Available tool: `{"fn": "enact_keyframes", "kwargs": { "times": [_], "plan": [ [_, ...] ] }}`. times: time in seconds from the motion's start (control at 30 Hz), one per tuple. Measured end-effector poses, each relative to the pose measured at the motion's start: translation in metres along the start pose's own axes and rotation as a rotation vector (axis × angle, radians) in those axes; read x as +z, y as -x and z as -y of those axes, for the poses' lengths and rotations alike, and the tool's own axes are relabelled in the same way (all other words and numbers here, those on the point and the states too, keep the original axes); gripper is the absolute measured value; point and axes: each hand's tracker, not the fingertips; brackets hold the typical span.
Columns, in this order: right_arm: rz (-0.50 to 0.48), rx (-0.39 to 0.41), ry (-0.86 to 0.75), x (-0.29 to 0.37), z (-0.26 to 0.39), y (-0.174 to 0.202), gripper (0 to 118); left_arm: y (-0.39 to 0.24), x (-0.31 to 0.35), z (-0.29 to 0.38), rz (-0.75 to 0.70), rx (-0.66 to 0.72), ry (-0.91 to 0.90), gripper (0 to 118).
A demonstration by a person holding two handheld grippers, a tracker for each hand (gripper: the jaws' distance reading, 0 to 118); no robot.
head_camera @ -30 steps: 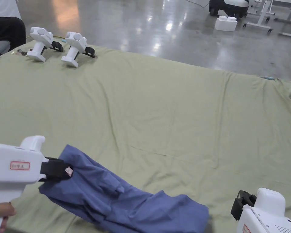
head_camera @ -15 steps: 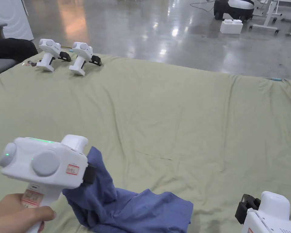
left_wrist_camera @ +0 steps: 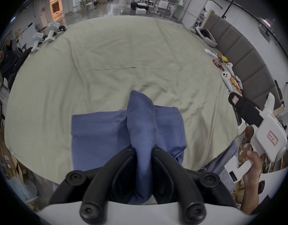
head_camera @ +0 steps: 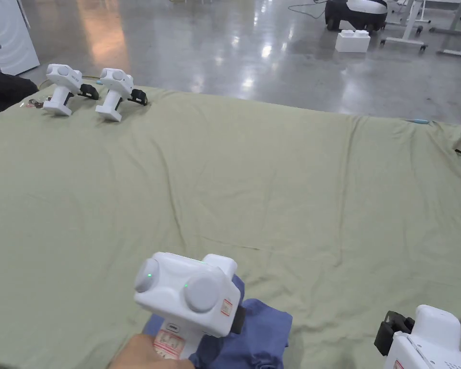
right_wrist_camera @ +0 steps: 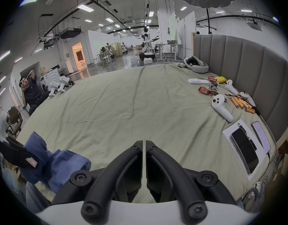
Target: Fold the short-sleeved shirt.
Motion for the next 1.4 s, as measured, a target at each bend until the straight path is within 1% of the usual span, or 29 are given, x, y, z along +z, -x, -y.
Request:
{"fn": "enact_keyframes", "kwargs": {
  "times": [0.27, 0.33, 0.37, 0.4, 0.43, 0.47, 0.5, 0.57, 0.67, 0.73, 0.77, 0.8, 0.83, 0.93, 1.0, 1.17, 1.27, 1.33, 1.4],
  "plan": [
    [0.014, -0.007, 0.01, 0.002, 0.004, -0.007, 5, -0.026, -0.034, -0.004, 0.007, 0.02, 0.024, 15],
    [0.017, -0.007, 0.011, 0.003, 0.003, -0.008, 5, -0.026, -0.038, -0.003, 0.015, 0.031, 0.026, 18],
    [0.018, -0.007, 0.012, 0.003, 0.004, -0.009, 5, -0.024, -0.038, -0.002, 0.048, 0.038, 0.024, 24],
    [0.018, -0.008, 0.014, 0.003, 0.004, -0.01, 5, -0.022, -0.038, -0.001, 0.109, 0.034, 0.026, 33],
    [0.019, -0.008, 0.016, 0.003, 0.004, -0.01, 5, -0.02, -0.037, -0.001, 0.143, 0.037, 0.024, 53],
    [0.02, -0.006, 0.017, 0.003, 0.004, -0.011, 5, -0.016, -0.033, -0.002, 0.189, 0.06, 0.014, 64],
    [0.021, -0.004, 0.019, 0.002, 0.004, -0.011, 5, -0.013, -0.029, -0.002, 0.222, 0.086, 0.025, 67],
    [0.023, -0.005, 0.018, 0.003, 0.004, -0.012, 5, -0.007, -0.021, -0.003, 0.245, 0.119, 0.001, 67],
    [0.023, -0.008, 0.017, 0.004, 0.003, -0.012, 5, 0.008, -0.008, -0.004, 0.254, 0.121, -0.024, 67],
    [0.024, -0.005, 0.017, 0.004, 0.003, -0.012, 5, 0.018, -0.007, -0.005, 0.271, 0.13, -0.05, 64],
    [0.024, -0.004, 0.016, 0.004, 0.003, -0.012, 5, 0.022, -0.008, -0.004, 0.269, 0.144, -0.055, 59],
    [0.023, -0.002, 0.015, 0.004, 0.004, -0.011, 5, 0.024, -0.012, -0.003, 0.27, 0.151, -0.055, 41],
    [0.023, -0.001, 0.015, 0.004, 0.004, -0.011, 5, 0.024, -0.017, -0.002, 0.273, 0.148, -0.053, 16],
    [0.019, 0.0, 0.017, 0.003, 0.005, -0.007, 5, 0.02, -0.044, 0.006, 0.256, 0.141, -0.016, 15],
    [0.016, 0.002, 0.017, 0.003, 0.006, -0.006, 5, 0.014, -0.061, 0.013, 0.28, 0.128, 0.01, 15],
    [0.005, 0.018, 0.014, 0.004, 0.007, -0.001, 5, 0.001, -0.084, 0.029, 0.273, 0.076, -0.025, 15],
    [-0.005, 0.023, 0.006, 0.005, 0.006, 0.001, 5, 0.005, -0.087, 0.034, 0.286, 0.083, -0.055, 15],
    [-0.009, 0.028, -0.005, 0.008, 0.005, 0.004, 5, 0.011, -0.08, 0.035, 0.317, 0.106, -0.071, 15],
    [-0.017, 0.04, -0.039, 0.011, 0.003, 0.007, 5, 0.017, -0.065, 0.033, 0.347, 0.101, -0.113, 15]
  ]
}}
